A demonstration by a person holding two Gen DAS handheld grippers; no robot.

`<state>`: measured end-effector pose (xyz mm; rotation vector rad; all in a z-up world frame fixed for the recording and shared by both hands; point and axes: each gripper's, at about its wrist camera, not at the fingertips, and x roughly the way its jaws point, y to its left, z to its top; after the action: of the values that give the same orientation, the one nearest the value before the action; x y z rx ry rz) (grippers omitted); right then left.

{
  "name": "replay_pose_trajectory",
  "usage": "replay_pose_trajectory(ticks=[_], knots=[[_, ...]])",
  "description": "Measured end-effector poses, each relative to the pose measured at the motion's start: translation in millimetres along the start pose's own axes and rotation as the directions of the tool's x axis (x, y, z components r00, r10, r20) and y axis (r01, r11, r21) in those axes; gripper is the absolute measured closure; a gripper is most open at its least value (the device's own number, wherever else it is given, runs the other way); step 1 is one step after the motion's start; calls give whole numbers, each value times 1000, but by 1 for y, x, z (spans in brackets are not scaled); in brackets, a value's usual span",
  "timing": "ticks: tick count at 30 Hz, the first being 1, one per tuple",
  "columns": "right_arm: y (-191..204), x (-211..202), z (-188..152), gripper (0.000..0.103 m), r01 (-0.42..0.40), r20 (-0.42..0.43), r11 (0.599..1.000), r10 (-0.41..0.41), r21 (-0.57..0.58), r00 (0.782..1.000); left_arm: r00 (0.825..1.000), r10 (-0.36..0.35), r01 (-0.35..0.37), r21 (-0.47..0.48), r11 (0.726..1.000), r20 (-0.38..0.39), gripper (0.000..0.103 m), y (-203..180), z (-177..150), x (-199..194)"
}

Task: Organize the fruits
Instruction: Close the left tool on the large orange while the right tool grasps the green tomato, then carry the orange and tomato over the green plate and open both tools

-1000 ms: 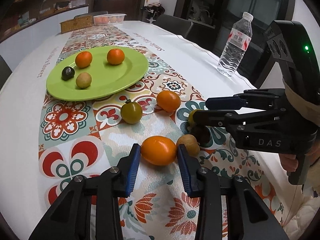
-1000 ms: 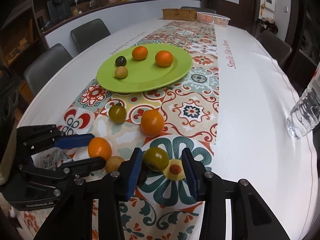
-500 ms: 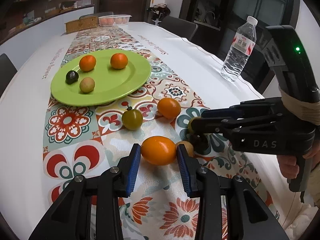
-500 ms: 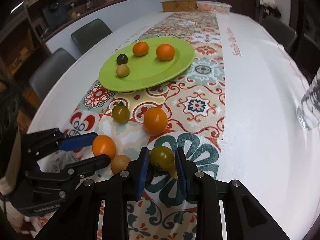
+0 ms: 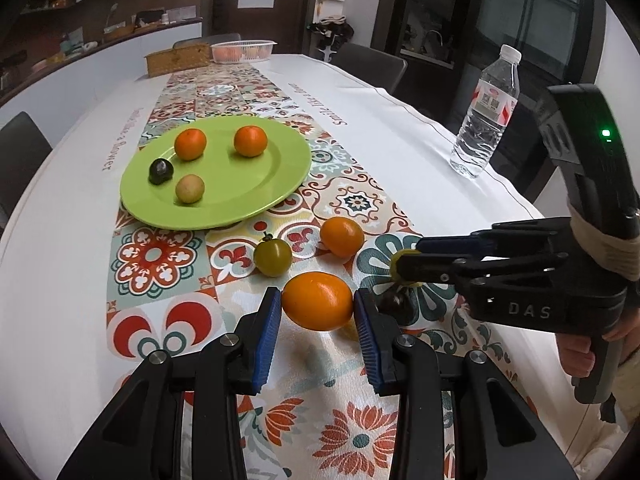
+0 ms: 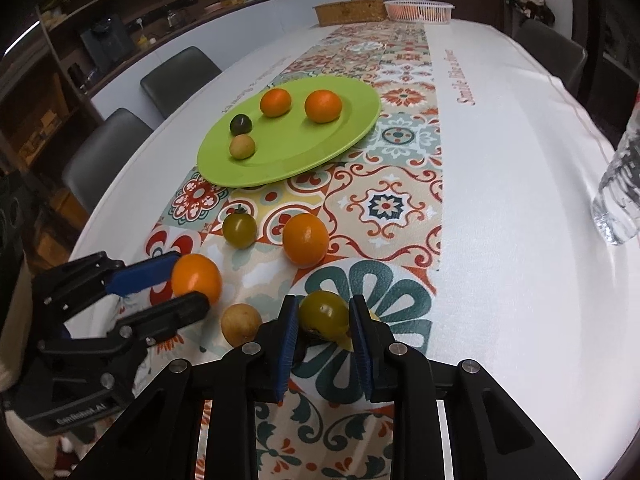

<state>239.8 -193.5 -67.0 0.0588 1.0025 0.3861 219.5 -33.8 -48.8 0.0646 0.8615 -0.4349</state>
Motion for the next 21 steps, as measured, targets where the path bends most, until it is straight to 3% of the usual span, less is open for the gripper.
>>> replay_pose_trajectory(ticks=[9, 21], knots=[[10, -30, 6, 76, 37, 92, 998, -32, -53, 995, 999, 8, -7, -11, 1000, 37, 66, -5, 5, -17], [26, -56, 29, 76, 33, 189, 995, -14, -97, 982, 992, 51, -48, -25, 999, 116, 67, 1, 28, -41]])
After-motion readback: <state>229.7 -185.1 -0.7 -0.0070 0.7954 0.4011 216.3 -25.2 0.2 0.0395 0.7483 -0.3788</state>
